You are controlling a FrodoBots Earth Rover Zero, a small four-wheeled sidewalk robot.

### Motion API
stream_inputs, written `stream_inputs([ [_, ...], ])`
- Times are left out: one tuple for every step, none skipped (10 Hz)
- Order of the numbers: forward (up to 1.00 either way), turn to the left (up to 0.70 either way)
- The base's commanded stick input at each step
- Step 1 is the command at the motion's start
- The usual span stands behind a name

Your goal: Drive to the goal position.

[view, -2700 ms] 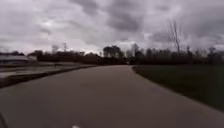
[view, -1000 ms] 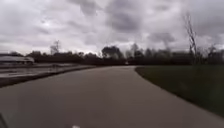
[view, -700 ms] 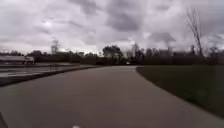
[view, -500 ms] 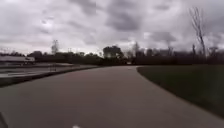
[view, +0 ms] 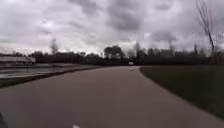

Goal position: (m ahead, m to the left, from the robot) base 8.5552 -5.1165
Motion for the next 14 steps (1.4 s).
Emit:
stream_inputs([
  [1.00, 0.00],
  [1.00, 0.00],
  [1.00, 0.00],
  [1.00, 0.00],
  [1.00, 0.00],
  [1.00, 0.00],
  [1.00, 0.00],
  [1.00, 0.00],
  [1.00, 0.00],
  [1.00, 0.00],
  [1.00, -0.06],
  [1.00, -0.13],
  [1.00, -0.29],
  [1.00, -0.29],
])
